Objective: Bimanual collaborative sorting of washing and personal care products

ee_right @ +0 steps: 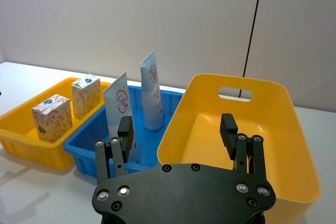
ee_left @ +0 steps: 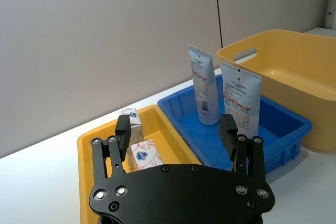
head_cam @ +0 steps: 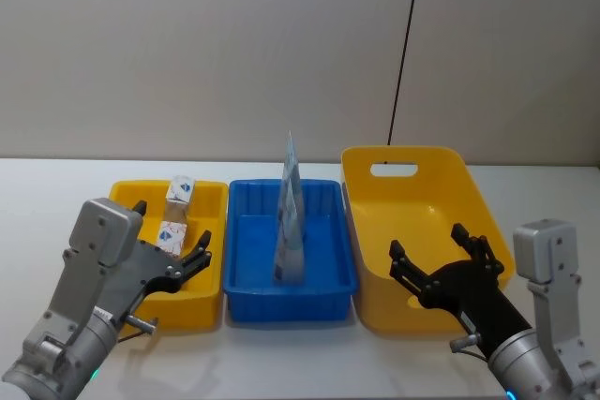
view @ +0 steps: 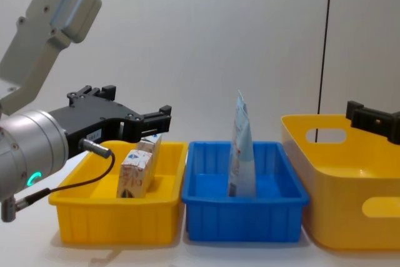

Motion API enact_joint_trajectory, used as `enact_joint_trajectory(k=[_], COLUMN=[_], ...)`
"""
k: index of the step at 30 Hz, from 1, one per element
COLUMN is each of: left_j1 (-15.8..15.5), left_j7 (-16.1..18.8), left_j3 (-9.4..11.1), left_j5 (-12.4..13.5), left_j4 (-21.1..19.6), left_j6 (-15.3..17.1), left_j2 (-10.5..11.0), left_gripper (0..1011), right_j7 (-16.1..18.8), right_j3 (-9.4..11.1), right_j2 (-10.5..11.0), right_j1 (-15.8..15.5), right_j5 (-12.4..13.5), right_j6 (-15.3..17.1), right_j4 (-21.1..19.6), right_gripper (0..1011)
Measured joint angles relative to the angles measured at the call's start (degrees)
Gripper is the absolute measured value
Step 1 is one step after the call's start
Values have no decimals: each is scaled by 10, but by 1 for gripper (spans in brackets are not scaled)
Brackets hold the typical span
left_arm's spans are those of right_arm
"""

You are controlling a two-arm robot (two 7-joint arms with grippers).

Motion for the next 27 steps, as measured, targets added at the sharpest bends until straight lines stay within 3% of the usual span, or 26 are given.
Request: enact_joint_trajectory(k=[27], left_j1=[0], left_j7=[0], left_j3=[0], left_j5=[0], left_j4=[0], left_j6=[0], left_j2=[0], left_gripper=[1002], right_j7=[0], right_j3=[0], right_j2=[0], right_j1=[0], right_j5=[0], right_j6=[0], right_j4=[0], right_gripper=[1000])
